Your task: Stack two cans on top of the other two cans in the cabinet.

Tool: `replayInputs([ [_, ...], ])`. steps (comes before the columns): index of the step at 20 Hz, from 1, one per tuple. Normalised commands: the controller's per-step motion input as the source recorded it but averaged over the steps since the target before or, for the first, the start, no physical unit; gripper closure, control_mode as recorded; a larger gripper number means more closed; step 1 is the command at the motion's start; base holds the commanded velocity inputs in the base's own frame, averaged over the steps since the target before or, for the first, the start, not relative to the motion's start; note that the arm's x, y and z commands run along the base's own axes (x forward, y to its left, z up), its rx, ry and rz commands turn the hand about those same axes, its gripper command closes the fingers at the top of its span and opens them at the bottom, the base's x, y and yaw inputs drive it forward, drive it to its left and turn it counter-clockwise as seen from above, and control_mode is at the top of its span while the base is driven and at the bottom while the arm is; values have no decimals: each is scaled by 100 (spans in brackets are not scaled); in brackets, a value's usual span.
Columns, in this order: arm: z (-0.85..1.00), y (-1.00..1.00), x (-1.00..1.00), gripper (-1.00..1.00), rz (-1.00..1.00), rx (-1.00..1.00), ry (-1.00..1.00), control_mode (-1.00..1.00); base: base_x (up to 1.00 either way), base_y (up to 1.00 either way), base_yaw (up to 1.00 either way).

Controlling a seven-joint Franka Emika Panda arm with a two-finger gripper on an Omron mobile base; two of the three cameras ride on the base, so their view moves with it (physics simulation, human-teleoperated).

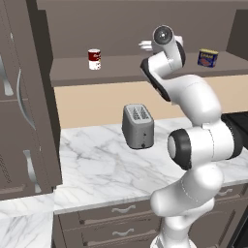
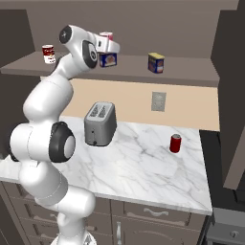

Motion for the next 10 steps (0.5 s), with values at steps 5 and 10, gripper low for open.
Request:
replayInputs([
  [5,-4,-2,0,-100,0,0,0,-100,0,0,0],
  [10,0,-2,-30,-100,-3,0,0,-100,0,0,0],
])
